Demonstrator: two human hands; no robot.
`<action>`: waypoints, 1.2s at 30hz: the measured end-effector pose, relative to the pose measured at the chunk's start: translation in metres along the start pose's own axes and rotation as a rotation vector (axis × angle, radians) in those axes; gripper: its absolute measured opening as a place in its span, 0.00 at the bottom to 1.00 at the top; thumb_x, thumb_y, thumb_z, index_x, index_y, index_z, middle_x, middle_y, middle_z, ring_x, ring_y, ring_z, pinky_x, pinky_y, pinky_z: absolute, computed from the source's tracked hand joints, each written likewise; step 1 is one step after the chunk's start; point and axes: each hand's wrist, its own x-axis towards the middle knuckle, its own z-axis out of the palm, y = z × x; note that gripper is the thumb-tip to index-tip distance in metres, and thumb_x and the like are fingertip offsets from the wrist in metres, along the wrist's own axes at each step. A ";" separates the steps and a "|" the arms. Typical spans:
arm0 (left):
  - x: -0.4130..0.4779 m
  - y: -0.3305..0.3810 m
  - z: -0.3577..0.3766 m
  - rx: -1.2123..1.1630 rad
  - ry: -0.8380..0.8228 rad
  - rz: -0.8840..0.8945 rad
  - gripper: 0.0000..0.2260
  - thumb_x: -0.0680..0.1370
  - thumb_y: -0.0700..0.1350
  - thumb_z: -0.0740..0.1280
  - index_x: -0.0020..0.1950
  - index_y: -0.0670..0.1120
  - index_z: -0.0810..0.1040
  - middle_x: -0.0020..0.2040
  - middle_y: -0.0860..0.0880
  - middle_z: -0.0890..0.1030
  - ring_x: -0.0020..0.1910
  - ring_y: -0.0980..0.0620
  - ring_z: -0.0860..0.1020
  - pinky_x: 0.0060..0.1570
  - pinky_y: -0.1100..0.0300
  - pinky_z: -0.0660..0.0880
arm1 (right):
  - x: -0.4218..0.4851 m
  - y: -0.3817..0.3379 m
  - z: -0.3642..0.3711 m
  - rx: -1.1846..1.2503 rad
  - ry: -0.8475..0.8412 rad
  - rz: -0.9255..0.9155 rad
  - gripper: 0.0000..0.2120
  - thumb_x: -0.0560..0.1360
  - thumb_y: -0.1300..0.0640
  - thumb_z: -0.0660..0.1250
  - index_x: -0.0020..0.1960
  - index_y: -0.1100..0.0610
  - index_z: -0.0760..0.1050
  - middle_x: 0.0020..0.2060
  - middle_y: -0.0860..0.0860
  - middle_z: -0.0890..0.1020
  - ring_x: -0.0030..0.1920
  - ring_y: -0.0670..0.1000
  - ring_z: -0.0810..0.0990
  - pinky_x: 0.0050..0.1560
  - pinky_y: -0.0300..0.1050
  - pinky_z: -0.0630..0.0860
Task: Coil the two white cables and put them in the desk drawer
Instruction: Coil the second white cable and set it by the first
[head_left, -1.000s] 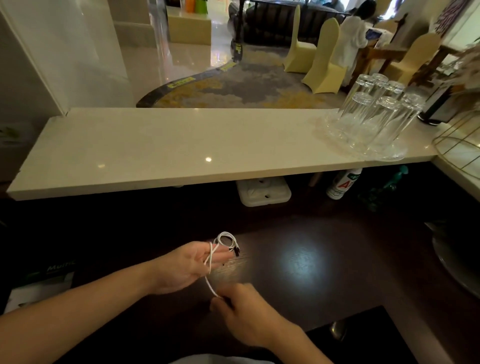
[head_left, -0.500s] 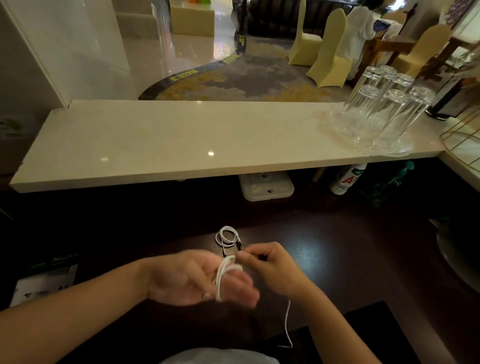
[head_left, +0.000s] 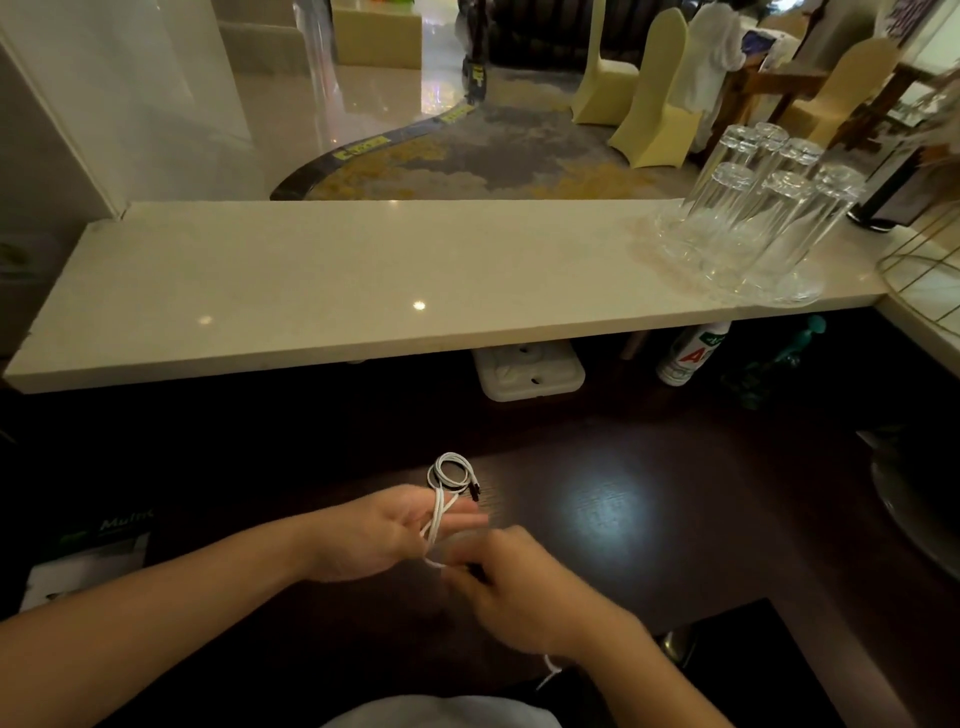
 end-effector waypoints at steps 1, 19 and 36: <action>-0.001 -0.002 0.001 0.053 -0.025 -0.017 0.24 0.73 0.25 0.57 0.68 0.36 0.70 0.63 0.45 0.77 0.64 0.52 0.74 0.69 0.55 0.67 | 0.001 -0.001 -0.011 -0.046 0.017 -0.031 0.09 0.77 0.52 0.62 0.45 0.53 0.80 0.37 0.49 0.83 0.37 0.46 0.77 0.44 0.48 0.77; -0.009 0.023 0.000 -0.655 -0.224 0.124 0.31 0.71 0.22 0.47 0.75 0.30 0.57 0.75 0.31 0.62 0.76 0.37 0.61 0.65 0.53 0.73 | 0.011 0.005 0.030 0.781 0.045 0.259 0.17 0.80 0.48 0.60 0.40 0.50 0.83 0.25 0.49 0.68 0.24 0.46 0.63 0.26 0.38 0.61; -0.015 0.039 0.008 -0.103 -0.479 -0.059 0.28 0.70 0.25 0.57 0.71 0.30 0.65 0.71 0.32 0.70 0.74 0.37 0.64 0.76 0.46 0.52 | 0.036 0.005 -0.095 0.371 0.188 -0.038 0.08 0.73 0.55 0.73 0.39 0.60 0.83 0.26 0.46 0.77 0.29 0.44 0.74 0.35 0.36 0.70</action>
